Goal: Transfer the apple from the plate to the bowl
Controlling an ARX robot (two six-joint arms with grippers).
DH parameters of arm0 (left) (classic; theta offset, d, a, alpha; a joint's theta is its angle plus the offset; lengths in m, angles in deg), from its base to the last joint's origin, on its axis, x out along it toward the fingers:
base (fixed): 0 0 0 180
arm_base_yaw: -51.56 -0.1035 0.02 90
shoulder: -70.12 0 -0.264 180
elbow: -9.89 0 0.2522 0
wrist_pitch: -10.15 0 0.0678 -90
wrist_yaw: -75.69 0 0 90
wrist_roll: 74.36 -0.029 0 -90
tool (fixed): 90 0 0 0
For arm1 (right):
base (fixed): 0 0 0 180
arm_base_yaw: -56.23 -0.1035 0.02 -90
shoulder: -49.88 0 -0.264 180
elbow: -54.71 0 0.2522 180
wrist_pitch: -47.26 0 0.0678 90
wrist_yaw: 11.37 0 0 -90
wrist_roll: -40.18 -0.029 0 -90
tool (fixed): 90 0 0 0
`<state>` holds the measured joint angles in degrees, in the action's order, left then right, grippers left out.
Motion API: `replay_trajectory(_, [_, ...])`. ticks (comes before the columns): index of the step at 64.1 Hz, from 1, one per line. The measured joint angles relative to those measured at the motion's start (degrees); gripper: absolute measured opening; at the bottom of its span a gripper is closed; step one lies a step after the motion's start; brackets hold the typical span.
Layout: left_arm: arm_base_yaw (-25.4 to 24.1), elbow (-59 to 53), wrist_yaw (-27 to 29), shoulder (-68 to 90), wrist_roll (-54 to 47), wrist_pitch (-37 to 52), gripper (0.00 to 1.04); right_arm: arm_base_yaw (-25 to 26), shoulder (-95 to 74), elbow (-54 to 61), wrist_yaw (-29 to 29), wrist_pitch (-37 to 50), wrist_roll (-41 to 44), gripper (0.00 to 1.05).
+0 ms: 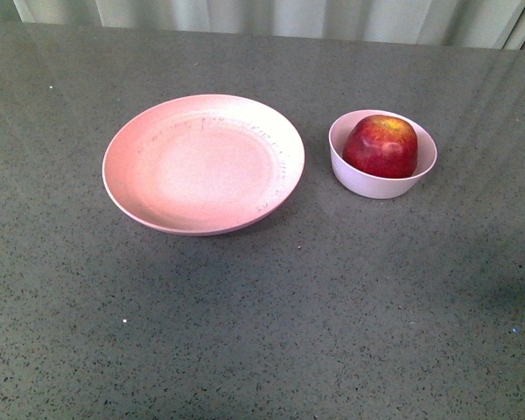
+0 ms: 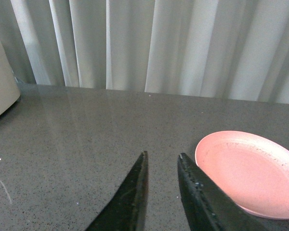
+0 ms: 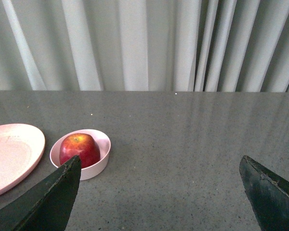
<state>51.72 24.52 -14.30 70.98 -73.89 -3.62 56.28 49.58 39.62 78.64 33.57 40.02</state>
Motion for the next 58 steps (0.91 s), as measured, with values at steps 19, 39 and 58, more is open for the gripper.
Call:
replay_trajectory(19, [0.0,0.0,0.0,0.0,0.0,0.0,0.97,0.0,0.0,0.0,0.0,0.0,0.0,0.96])
replay_trajectory(39, [0.0,0.0,0.0,0.0,-0.1,0.0,0.96,0.0,0.0,0.0,0.0,0.0,0.0,0.96])
replay_trajectory(58, [0.0,0.0,0.0,0.0,-0.1,0.0,0.96,0.0,0.0,0.0,0.0,0.0,0.0,0.96])
